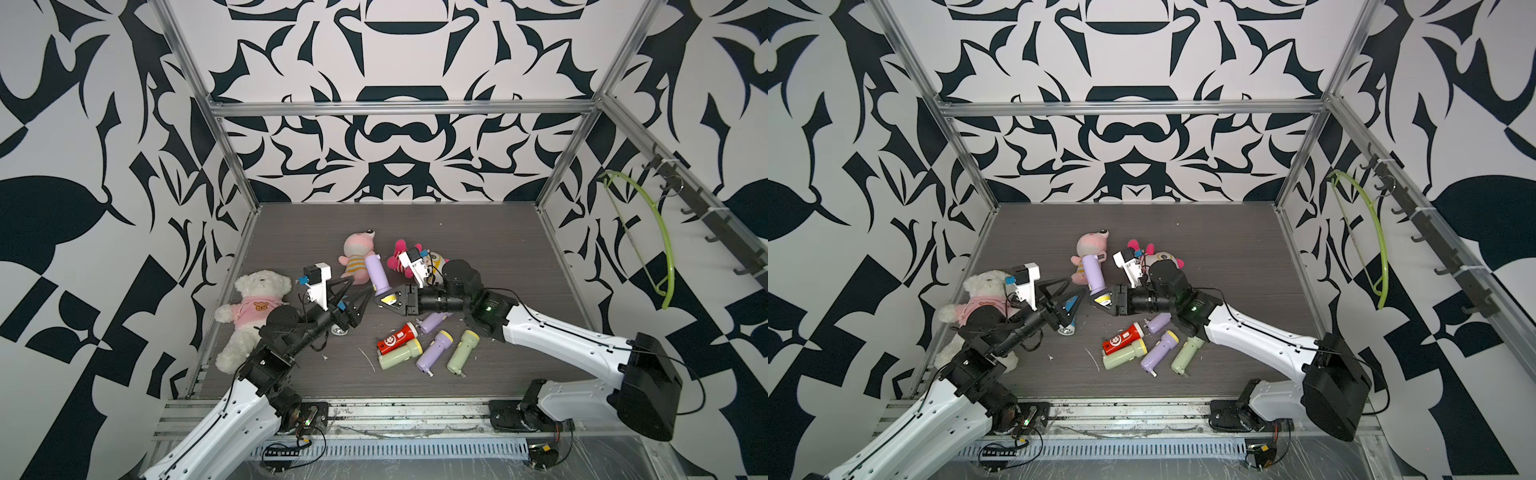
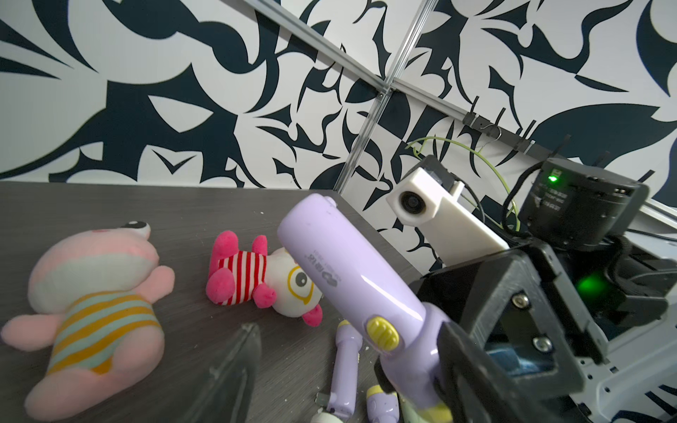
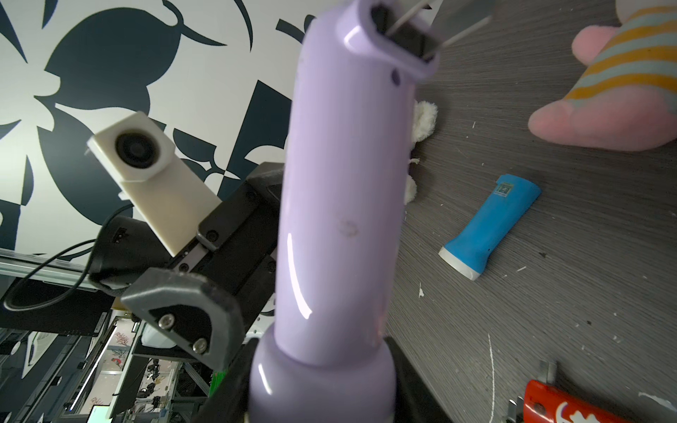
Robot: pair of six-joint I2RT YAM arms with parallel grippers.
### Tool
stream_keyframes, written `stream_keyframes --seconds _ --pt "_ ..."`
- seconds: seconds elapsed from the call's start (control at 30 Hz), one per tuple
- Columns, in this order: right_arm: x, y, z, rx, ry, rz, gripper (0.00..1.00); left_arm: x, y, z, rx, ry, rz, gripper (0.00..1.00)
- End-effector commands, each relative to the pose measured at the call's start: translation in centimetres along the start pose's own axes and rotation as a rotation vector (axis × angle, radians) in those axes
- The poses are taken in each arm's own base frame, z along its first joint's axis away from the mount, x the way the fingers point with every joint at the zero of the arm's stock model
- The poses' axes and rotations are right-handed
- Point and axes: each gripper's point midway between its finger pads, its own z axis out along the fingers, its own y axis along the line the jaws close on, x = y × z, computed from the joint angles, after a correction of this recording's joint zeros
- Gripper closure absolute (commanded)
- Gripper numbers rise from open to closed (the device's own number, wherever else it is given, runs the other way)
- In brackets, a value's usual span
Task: Close the plug at the bottom of the flashlight
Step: Press the button on the flashlight.
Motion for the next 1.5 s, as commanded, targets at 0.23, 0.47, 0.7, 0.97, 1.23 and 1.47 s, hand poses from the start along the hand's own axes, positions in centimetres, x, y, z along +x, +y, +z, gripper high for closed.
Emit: stream_keyframes --seconds 0.23,0.47,0.7,0.97,1.23,1.47 --pt "-2.3 4.4 -0.2 -0.110 -0.045 -0.071 1.00 2.4 1.5 0.5 -0.044 0.074 0.084 0.20" --pt "-2.3 4.3 -0.1 -0.107 -0.041 -0.066 1.00 2.1 1.1 0.9 -0.019 0.063 0.083 0.20" --pt "-2.0 3.8 0.1 -0.095 -0.023 -0.058 1.00 1.7 1.3 1.1 -0.037 0.059 0.101 0.20" --pt "-2.0 3.4 -0.1 -0.075 -0.035 -0.057 1.00 0.8 1.4 0.8 -0.070 0.064 0.147 0.20" --pt "-1.9 3.3 0.0 -0.075 -0.030 -0.057 1.00 -0.1 1.5 -0.3 -0.108 0.057 0.219 0.21" --pt "-2.0 3.5 -0.2 -0.077 -0.029 -0.061 1.00 -0.1 0.9 -0.2 -0.075 0.059 0.233 0.21"
